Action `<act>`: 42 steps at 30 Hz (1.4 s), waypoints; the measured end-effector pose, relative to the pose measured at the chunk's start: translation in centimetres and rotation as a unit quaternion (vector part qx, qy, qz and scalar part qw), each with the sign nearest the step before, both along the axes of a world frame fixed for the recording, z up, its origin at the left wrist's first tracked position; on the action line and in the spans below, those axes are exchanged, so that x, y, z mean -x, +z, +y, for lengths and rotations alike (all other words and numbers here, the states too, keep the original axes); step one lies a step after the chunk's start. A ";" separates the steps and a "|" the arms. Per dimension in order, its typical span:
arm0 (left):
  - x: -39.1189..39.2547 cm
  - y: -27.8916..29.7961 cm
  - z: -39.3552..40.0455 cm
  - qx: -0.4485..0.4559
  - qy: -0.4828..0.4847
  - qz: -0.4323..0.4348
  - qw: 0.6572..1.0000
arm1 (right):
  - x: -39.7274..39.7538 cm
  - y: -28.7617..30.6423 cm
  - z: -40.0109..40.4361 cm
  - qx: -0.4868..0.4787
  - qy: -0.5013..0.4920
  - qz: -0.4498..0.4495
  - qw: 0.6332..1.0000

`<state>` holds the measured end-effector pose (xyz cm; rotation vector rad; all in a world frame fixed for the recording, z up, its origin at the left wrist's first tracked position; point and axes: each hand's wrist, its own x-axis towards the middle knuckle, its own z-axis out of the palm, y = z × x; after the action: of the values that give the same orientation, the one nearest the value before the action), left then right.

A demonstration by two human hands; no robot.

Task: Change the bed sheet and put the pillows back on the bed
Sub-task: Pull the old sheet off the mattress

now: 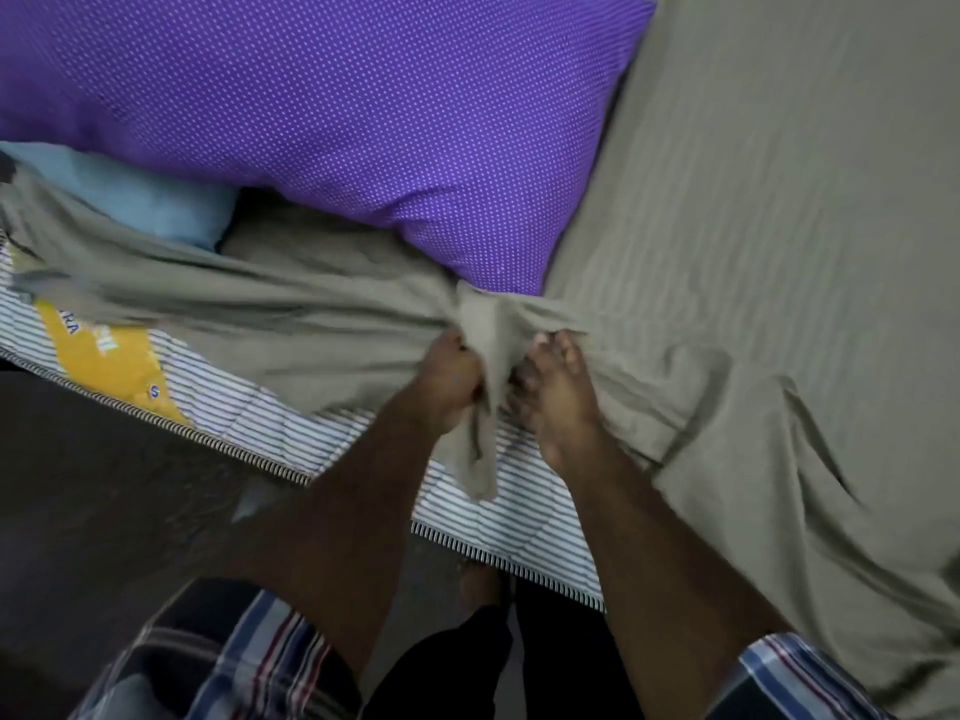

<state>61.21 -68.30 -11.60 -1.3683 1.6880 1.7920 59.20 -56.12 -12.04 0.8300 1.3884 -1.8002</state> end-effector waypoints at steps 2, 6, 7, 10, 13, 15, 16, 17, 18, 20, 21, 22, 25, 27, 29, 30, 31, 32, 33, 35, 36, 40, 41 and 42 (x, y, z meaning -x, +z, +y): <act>3.4 2.4 2.7 -0.007 -0.096 0.066 0.993 | 2.3 0.8 -0.1 -0.055 -0.040 0.061 0.996; 5.5 5.2 3.9 0.050 -0.291 0.070 0.953 | 6.4 2.5 0.9 -0.163 -0.100 0.109 0.976; 5.5 6.0 4.5 0.048 -0.318 0.070 0.944 | 7.1 2.9 1.3 -0.190 -0.104 0.114 0.969; 5.7 7.7 6.1 0.003 -0.325 0.085 0.942 | 8.4 3.8 1.6 -0.251 -0.089 0.126 0.956; 5.5 8.0 3.9 0.009 -0.293 0.057 0.954 | 8.0 5.1 0.4 -0.287 -0.001 0.127 0.949; 4.7 7.5 0.0 0.067 -0.258 0.012 0.964 | 7.2 6.1 -1.3 -0.326 0.091 0.167 0.926; 4.1 7.4 -2.4 0.084 -0.234 -0.018 0.968 | 6.6 6.8 -2.6 -0.344 0.135 0.203 0.907; 3.4 7.0 -4.9 0.094 -0.206 -0.039 0.973 | 6.0 7.3 -4.1 -0.359 0.175 0.243 0.884; 2.6 6.7 -7.4 0.116 -0.186 -0.063 0.974 | 5.4 7.4 -5.6 -0.369 0.212 0.282 0.860; 1.3 5.6 -12.6 0.185 -0.147 -0.094 0.967 | 4.1 7.1 -8.9 -0.373 0.265 0.326 0.827; 0.7 4.8 -14.9 0.219 -0.128 -0.104 0.962 | 3.6 6.9 -10.6 -0.366 0.288 0.331 0.821; 0.3 4.8 -16.9 0.239 -0.099 -0.108 0.960 | 3.3 7.1 -12.3 -0.354 0.311 0.323 0.821; 0.3 4.8 -21.7 0.255 -0.041 -0.074 0.963 | 2.8 7.2 -17.7 -0.334 0.365 0.309 0.812; 0.5 4.6 -24.3 0.233 -0.029 -0.039 0.971 | 3.1 7.2 -21.6 -0.326 0.412 0.311 0.792; 0.9 3.7 -26.8 0.198 -0.040 -0.008 0.979 | 3.7 6.5 -25.6 -0.310 0.455 0.315 0.773; 1.3 3.9 -28.2 0.182 -0.071 0.005 0.981 | 4.2 5.6 -27.6 -0.308 0.469 0.320 0.763; 1.9 3.5 -29.6 0.143 -0.121 0.009 0.982 | 4.8 4.3 -29.5 -0.312 0.485 0.327 0.749; 2.4 3.5 -30.6 0.106 -0.179 -0.003 0.978 | 5.5 3.2 -31.2 -0.326 0.506 0.338 0.723; 2.5 3.2 -31.4 0.075 -0.224 0.001 0.972 | 6.2 2.4 -32.6 -0.344 0.536 0.343 0.690; 1.8 1.5 -32.6 0.104 -0.193 0.059 0.974 | 7.6 0.9 -34.5 -0.361 0.614 0.321 0.624; 1.2 0.7 -33.1 0.138 -0.185 0.077 0.970 | 8.3 0.1 -34.9 -0.364 0.642 0.307 0.601; 0.3 -0.8 -33.5 0.139 -0.201 0.077 0.967 | 9.7 -3.2 -34.6 -0.399 0.682 0.291 0.539; 0.5 -1.2 -33.6 0.141 -0.196 0.074 0.967 | 9.8 -3.7 -34.2 -0.403 0.695 0.293 0.519; 0.7 -1.2 -33.4 0.147 -0.196 0.071 0.967 | 9.8 -3.8 -33.6 -0.405 0.706 0.292 0.502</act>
<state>60.48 -101.74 -12.81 -0.9316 2.1893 1.4872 49.40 -89.74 -15.87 -0.7094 2.2471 0.0617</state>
